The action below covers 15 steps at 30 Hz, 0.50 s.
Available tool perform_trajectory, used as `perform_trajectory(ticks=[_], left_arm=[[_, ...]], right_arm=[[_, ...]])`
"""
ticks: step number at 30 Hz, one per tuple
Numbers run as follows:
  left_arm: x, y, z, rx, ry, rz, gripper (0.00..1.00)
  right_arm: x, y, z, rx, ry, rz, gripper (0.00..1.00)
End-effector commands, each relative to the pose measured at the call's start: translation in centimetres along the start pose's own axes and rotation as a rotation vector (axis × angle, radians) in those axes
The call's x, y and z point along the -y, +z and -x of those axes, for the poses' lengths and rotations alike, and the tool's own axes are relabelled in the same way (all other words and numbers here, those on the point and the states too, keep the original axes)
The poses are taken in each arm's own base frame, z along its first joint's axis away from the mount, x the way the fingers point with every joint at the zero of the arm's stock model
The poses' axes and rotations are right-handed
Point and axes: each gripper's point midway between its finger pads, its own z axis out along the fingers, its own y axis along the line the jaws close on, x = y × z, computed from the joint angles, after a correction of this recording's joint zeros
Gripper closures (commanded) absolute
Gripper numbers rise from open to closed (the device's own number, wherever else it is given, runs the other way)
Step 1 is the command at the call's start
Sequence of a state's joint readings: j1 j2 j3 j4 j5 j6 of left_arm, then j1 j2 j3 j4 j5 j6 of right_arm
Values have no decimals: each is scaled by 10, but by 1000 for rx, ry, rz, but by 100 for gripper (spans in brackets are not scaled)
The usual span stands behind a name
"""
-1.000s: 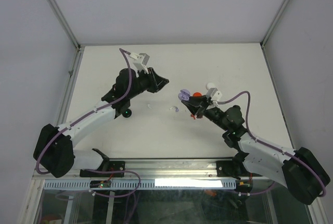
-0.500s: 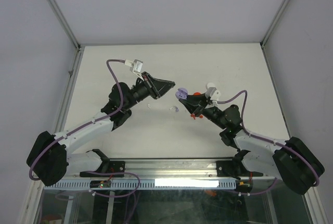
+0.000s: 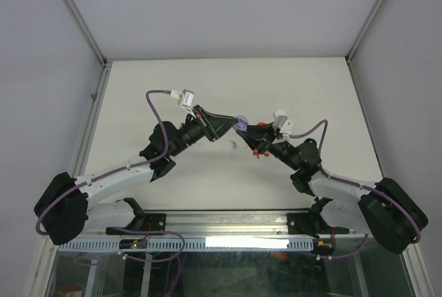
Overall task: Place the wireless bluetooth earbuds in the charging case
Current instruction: Place the earbud in the charging case.
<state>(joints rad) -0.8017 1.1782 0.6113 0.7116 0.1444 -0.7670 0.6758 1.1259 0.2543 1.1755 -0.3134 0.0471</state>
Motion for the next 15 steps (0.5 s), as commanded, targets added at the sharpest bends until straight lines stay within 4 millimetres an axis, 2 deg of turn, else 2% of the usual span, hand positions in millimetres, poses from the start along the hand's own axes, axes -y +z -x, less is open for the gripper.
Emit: perform_trajectory(ticks=[1,15], left_arm=[[12,4,18,99,50,-30,85],[3,7,2,76,51,3,85]], right_arm=[[-6,11,40,122,-41,41,92],[-7,9,45,133,-50,40,92]])
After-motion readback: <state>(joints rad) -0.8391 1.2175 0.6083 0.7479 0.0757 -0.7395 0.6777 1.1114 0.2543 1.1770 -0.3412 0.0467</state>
